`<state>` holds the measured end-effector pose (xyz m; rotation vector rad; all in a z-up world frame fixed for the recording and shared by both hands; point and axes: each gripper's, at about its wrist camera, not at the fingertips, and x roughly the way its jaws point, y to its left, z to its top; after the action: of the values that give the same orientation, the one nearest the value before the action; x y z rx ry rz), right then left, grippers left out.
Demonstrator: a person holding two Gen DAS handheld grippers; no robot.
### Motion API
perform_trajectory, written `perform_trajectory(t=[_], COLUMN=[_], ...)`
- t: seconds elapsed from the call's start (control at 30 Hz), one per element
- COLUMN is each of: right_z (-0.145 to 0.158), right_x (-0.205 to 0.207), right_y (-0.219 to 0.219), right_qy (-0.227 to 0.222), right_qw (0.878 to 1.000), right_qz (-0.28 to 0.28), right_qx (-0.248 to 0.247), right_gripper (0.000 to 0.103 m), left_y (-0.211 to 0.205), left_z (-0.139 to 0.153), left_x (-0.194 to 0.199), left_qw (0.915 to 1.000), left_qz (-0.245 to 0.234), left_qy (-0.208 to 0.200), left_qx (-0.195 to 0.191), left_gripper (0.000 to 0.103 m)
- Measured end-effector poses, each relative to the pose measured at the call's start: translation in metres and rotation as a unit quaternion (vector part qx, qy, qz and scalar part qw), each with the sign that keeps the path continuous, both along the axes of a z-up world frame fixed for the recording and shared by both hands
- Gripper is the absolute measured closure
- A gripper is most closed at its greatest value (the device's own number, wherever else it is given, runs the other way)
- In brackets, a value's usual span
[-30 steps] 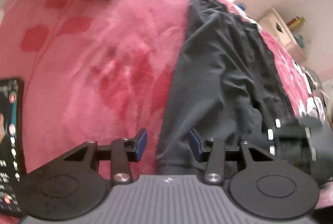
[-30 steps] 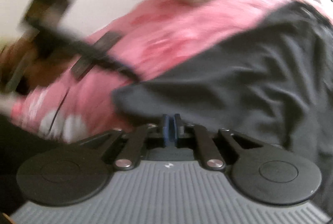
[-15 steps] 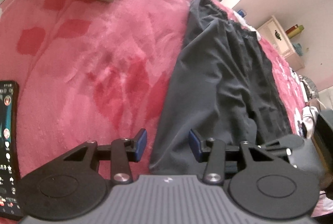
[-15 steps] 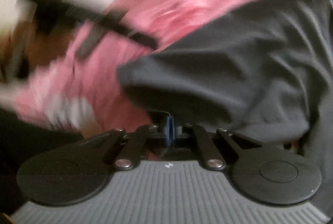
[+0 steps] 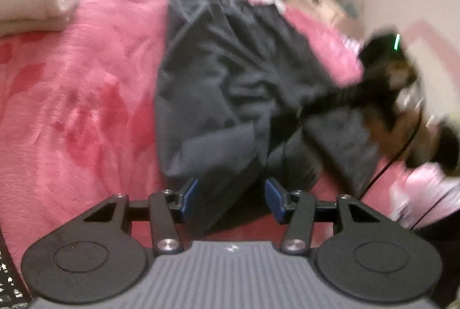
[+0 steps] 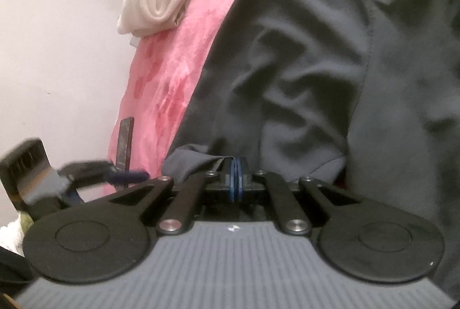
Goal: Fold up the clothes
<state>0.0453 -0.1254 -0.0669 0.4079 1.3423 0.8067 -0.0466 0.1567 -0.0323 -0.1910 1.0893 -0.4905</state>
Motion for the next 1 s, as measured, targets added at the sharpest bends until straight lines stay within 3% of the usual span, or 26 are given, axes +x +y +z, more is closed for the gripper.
perform_trajectory(t=[0.13, 0.4, 0.6, 0.73, 0.77, 0.87, 0.93, 1.0], right_z=[0.005, 0.027, 0.046, 0.054, 0.056, 0.062, 0.066, 0.069], right_x=[-0.001, -0.003, -0.001, -0.004, -0.005, -0.012, -0.017, -0.022], right_y=[0.000, -0.001, -0.002, -0.002, -0.002, -0.002, -0.002, 0.000], right_qy=[-0.002, -0.013, -0.039, -0.062, -0.067, -0.083, -0.091, -0.098], right_qw=[1.000, 0.999, 0.999, 0.997, 0.997, 0.995, 0.994, 0.992], right_qz=[0.003, 0.014, 0.015, 0.026, 0.029, 0.048, 0.062, 0.079], right_qx=[0.008, 0.031, 0.034, 0.026, 0.024, 0.013, 0.006, -0.002], right_gripper=[0.102, 0.102, 0.102, 0.102, 0.102, 0.102, 0.102, 0.102], left_y=[-0.029, -0.043, -0.053, -0.058, -0.057, -0.058, -0.060, -0.061], left_z=[-0.015, -0.030, -0.036, -0.032, -0.030, -0.015, -0.002, 0.009], left_x=[-0.012, -0.022, -0.032, -0.036, -0.035, -0.035, -0.042, -0.050], left_qw=[0.9947, 0.9876, 0.9801, 0.9708, 0.9702, 0.9611, 0.9485, 0.9307], left_qz=[-0.011, 0.027, 0.094, 0.117, 0.114, 0.094, 0.067, 0.043], left_qy=[-0.016, -0.028, -0.041, -0.061, -0.059, -0.055, -0.083, -0.108], left_qx=[0.100, 0.152, 0.170, 0.200, 0.206, 0.254, 0.298, 0.347], left_gripper=[0.051, 0.051, 0.053, 0.095, 0.099, 0.101, 0.101, 0.101])
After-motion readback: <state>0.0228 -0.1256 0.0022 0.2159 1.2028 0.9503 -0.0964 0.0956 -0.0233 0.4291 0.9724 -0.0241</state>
